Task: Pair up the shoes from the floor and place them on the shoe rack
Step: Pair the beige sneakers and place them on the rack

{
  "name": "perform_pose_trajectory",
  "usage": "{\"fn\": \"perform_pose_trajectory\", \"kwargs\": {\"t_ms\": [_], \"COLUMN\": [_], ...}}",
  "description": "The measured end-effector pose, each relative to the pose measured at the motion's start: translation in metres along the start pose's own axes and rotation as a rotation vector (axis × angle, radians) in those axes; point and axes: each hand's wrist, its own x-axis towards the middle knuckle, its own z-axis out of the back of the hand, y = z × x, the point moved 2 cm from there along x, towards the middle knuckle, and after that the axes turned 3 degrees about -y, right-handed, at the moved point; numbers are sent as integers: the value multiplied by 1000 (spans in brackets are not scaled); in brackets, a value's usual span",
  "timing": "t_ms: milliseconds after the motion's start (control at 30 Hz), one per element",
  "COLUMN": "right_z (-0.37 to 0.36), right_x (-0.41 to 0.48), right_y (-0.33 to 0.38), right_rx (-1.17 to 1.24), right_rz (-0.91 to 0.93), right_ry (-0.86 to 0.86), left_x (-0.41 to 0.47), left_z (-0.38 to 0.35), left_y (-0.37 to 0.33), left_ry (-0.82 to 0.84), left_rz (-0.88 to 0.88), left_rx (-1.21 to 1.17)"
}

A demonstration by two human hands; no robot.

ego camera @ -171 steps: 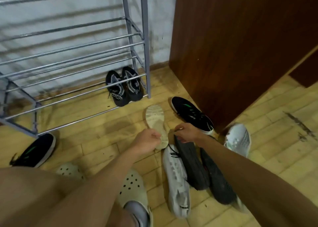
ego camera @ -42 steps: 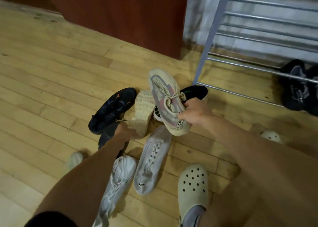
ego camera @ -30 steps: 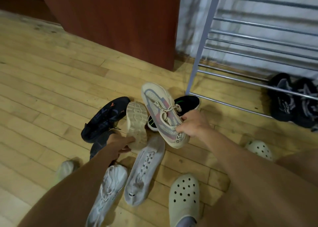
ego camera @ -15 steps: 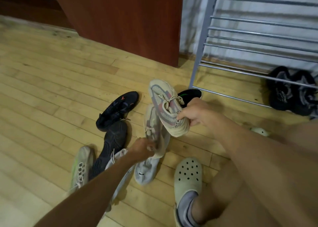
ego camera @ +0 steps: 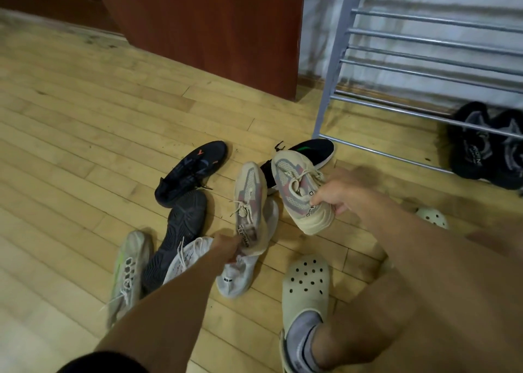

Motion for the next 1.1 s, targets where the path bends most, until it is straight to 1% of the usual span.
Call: {"fn": "perform_pose_trajectory", "kwargs": {"t_ms": [100,233,367,467,567,633,700,767,833,933,1033,1100], "right_z": [-1,-7,-2,4,3,1,0,6,21,60,110,142], "right_x": [6,10,8,5,2,2,2,-1,-4,-9,-10,-10], "right_y": [5,3,-10,-15,-17,-16,-10,-1,9,9,-9,-24], "right_rx": [-73,-148,-277,-393,-429,-377,-223,-64,22,-44,-58,-81], "right_rz": [31,64,69,127,145,123,72,15,-17,-84,-158,-164], "right_ry": [11,25,54,-32,-79,-71,14,101,133,156,149,123], "left_x": [-1,0,-8,-20,-37,-47,-55,-61,-64,-64,-66,-68], "left_z": [-12,-19,-15,-2,25,43,54,54,46,21,-19,-51], "left_y": [5,-6,-14,-30,-62,-77,-86,-93,-101,-118,-140,-156], "left_ry": [7,6,14,67,168,166,109,94,94,138,205,248], "left_rz": [4,60,46,31,-14,-71,-132,-182,-228,-279,-310,-330], "left_rx": [-3,-136,-92,-168,-208,-169,-127,-85,-4,93,96,93]}}
